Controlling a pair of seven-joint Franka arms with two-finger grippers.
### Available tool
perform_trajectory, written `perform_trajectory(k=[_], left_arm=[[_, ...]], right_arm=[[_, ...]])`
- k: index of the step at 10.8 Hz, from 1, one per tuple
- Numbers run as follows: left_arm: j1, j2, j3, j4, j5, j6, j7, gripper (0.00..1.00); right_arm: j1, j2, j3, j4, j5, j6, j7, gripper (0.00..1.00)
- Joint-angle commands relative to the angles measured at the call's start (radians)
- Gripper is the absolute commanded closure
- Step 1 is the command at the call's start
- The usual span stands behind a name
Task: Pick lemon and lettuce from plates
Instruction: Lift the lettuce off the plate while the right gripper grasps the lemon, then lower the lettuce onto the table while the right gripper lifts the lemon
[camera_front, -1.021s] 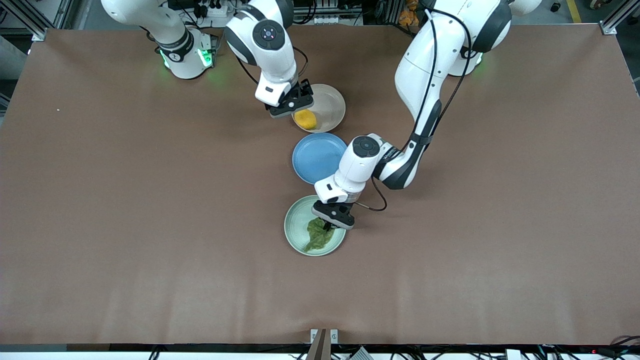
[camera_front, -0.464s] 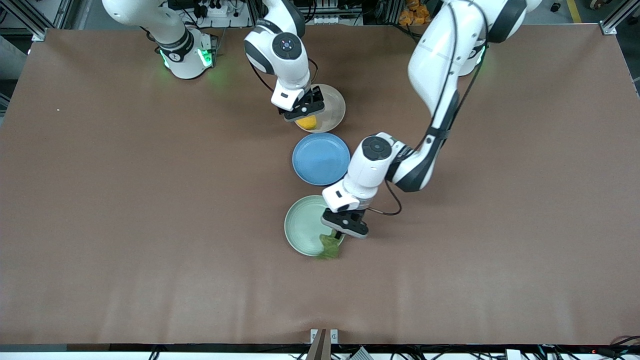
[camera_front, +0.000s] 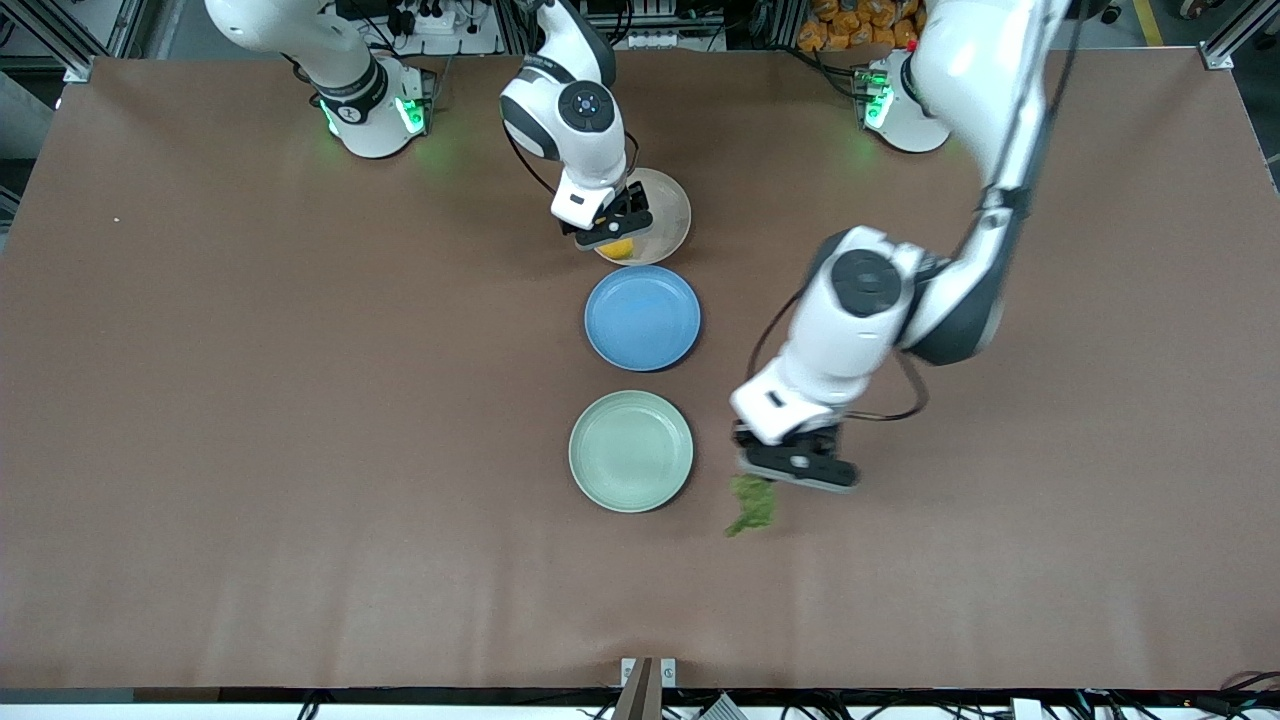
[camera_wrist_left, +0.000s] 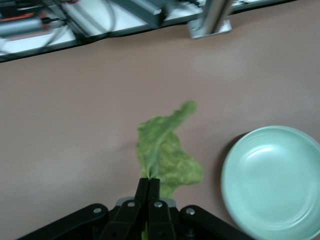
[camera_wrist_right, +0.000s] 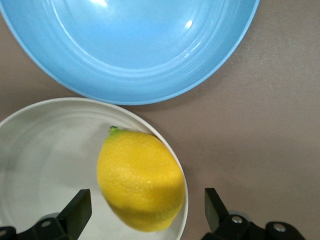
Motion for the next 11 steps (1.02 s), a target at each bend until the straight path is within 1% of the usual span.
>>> perform_trajectory(k=[1,2,3,4,5,6,7,9,11], left_arm=[[0.285,-0.079,-0.142,-0.072,-0.012,-0.153,0.289,1.00],[0.376,-0.078,-0.162,-0.090,-0.013,-0.168,0.422,1.00],[0.433,-0.070,-0.165,-0.113,-0.013,-0.170,0.499,1.00],[0.470,-0.058,-0.165,-0.139,-0.013,-0.168,0.517,1.00],[0.479,-0.034,-0.164,-0.150,-0.013,-0.170,0.509,1.00],[0.485,-0.011,-0.162,-0.153,-0.013,-0.168,0.496,1.00],[0.513,0.019,-0.164,-0.152,-0.013,-0.168,0.496,1.00],[0.519,0.062,-0.162,-0.148,-0.021,-0.161,0.462,1.00],[0.510,0.079,-0.162,-0.141,-0.020,-0.159,0.402,1.00]], right_arm=[[0.008,0.027,-0.008,0.000,-0.073,0.035,0.072,0.00],[0.009,0.039,-0.008,0.000,-0.073,0.052,0.075,0.00],[0.011,0.044,-0.006,0.000,-0.073,0.055,0.100,0.00],[0.013,0.042,-0.006,0.000,-0.073,0.055,0.110,0.36],[0.028,0.042,-0.008,0.000,-0.073,0.060,0.141,0.71],[0.034,0.042,-0.008,0.002,-0.073,0.075,0.162,0.93],[0.034,0.041,-0.008,0.003,-0.073,0.078,0.170,1.00],[0.031,0.024,-0.009,0.006,-0.073,0.075,0.187,1.00],[0.014,-0.023,-0.024,0.006,-0.073,0.063,0.247,1.00]])
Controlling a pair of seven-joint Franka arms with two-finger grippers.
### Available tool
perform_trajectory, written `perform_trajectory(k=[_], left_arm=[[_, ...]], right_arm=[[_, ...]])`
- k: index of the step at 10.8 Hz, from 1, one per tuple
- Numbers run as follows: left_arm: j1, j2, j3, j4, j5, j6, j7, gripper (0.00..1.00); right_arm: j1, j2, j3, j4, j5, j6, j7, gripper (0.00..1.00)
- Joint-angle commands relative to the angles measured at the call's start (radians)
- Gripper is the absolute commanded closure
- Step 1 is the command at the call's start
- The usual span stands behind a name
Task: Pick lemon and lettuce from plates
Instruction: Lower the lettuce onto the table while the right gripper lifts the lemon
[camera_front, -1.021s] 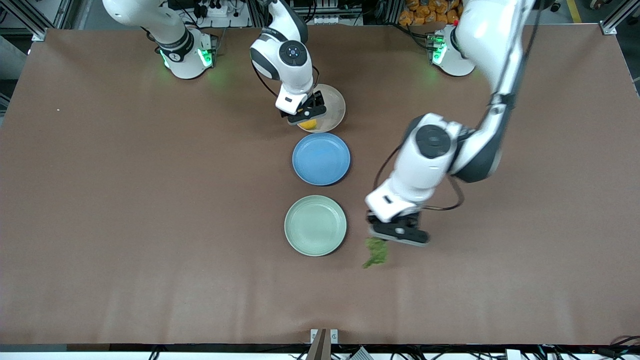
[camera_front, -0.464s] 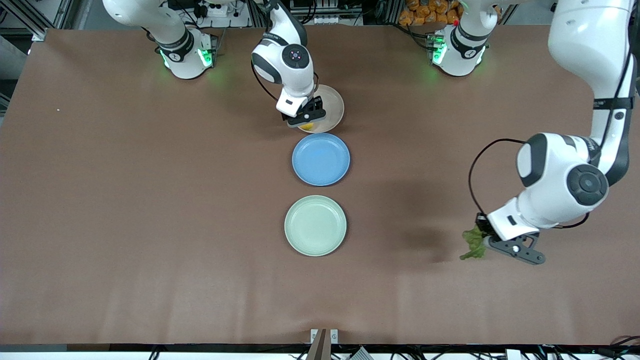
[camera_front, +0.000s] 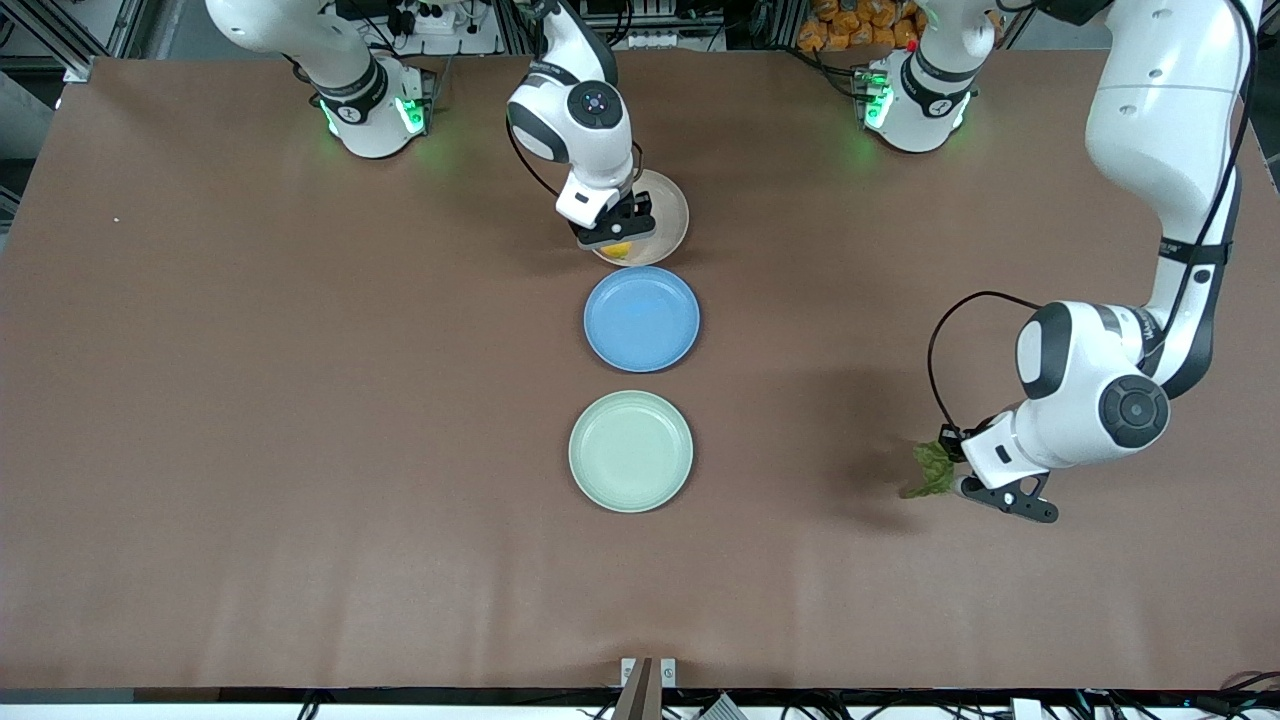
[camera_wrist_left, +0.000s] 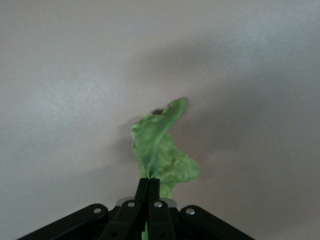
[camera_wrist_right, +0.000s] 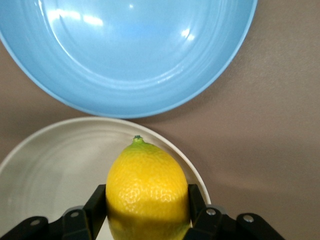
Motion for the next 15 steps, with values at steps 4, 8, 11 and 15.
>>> perform_trajectory(k=[4,8,11,15], left_arm=[[-0.004,0.023,-0.011,0.024,-0.005,0.004,-0.119,0.13],[0.006,-0.024,-0.004,0.075,0.010,-0.002,-0.103,0.00],[0.011,-0.107,-0.001,0.075,0.001,-0.007,-0.117,0.00],[0.020,-0.234,0.003,0.076,-0.009,-0.116,-0.144,0.00]], right_arm=[[-0.025,-0.115,-0.169,0.000,-0.020,-0.070,0.077,1.00],[-0.121,-0.101,-0.306,0.020,-0.018,-0.087,0.076,1.00],[-0.264,-0.101,-0.307,0.021,-0.020,-0.107,-0.096,1.00],[-0.459,-0.098,-0.309,0.018,-0.020,-0.119,-0.411,1.00]])
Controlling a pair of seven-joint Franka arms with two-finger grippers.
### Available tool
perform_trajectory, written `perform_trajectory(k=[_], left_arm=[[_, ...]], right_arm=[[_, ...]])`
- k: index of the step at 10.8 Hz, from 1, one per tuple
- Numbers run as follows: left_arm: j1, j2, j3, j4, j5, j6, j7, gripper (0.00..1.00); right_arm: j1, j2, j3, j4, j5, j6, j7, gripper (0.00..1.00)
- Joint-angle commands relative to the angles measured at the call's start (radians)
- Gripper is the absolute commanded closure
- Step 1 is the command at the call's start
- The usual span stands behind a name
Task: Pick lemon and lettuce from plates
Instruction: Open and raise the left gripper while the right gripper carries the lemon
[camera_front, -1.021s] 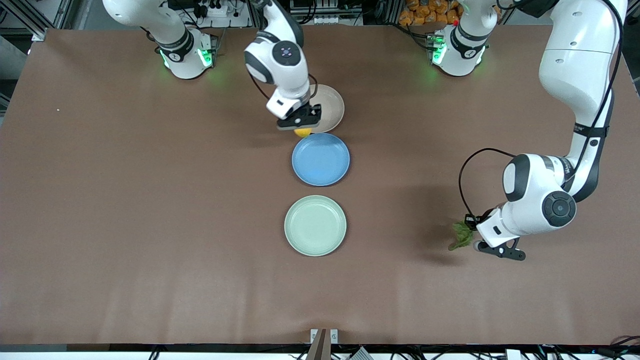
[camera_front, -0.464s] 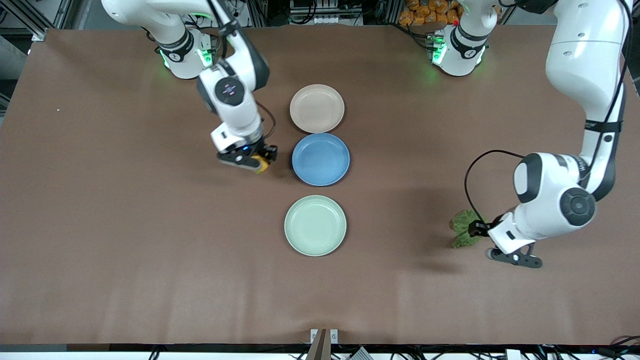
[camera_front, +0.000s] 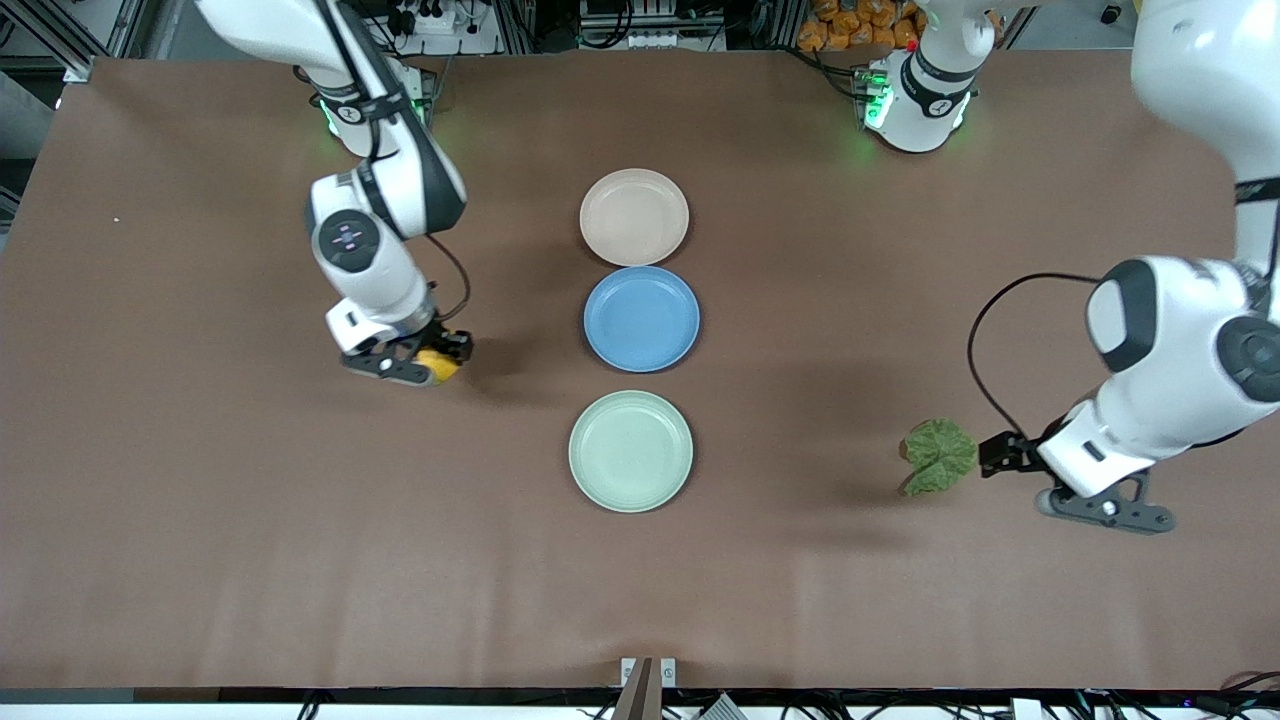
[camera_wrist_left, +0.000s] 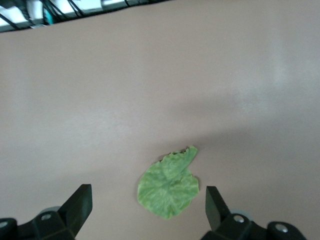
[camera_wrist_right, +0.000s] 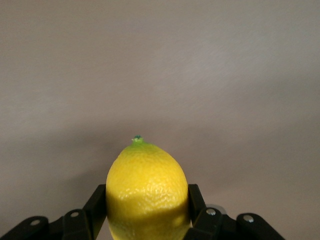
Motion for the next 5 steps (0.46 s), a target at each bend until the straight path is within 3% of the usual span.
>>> perform_trajectory(k=[1,5], left_arm=[[0.006,-0.110,0.000,-0.014,-0.025,-0.124,-0.115,0.00],[0.008,-0.208,0.002,0.030,-0.024,-0.308,-0.326,0.00]], right_arm=[[-0.163,-0.002,0.008,0.006,-0.016,-0.014,-0.266,1.00],[-0.416,0.056,0.012,0.038,-0.011,0.016,-0.711,1.00]])
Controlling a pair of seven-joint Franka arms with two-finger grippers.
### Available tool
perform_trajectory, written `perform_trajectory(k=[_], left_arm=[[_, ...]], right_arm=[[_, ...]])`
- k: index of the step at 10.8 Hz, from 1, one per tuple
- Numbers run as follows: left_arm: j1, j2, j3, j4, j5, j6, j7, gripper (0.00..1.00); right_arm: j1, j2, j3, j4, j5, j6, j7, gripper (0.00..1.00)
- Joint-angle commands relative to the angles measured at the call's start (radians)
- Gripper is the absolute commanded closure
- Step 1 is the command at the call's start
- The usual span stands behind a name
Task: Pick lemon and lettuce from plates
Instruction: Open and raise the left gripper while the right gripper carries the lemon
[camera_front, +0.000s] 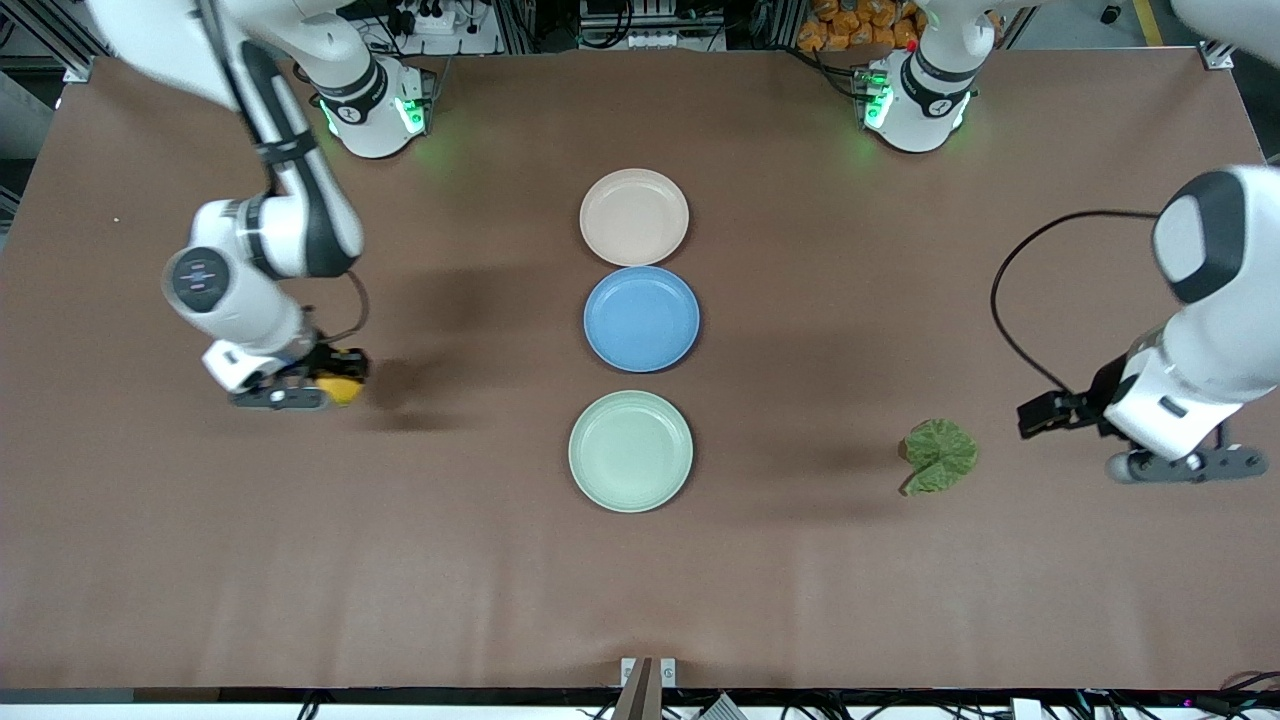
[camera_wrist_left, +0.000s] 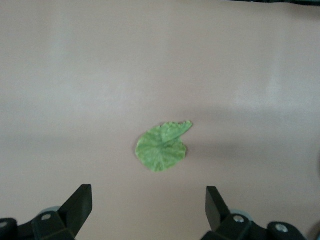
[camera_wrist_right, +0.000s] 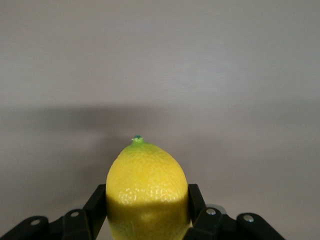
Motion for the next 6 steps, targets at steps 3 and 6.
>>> perform_trajectory(k=[3,6], left_arm=[[0.008,-0.168,0.004,0.000,-0.015,-0.169,-0.075,0.00],[0.008,-0.252,0.001,-0.003,-0.010,-0.242,-0.075,0.00]], right_arm=[[-0.186,0.117,0.016,0.078,0.001,0.051,-0.315,0.90],[-0.196,0.149,0.017,0.092,0.009,0.068,-0.310,0.45]])
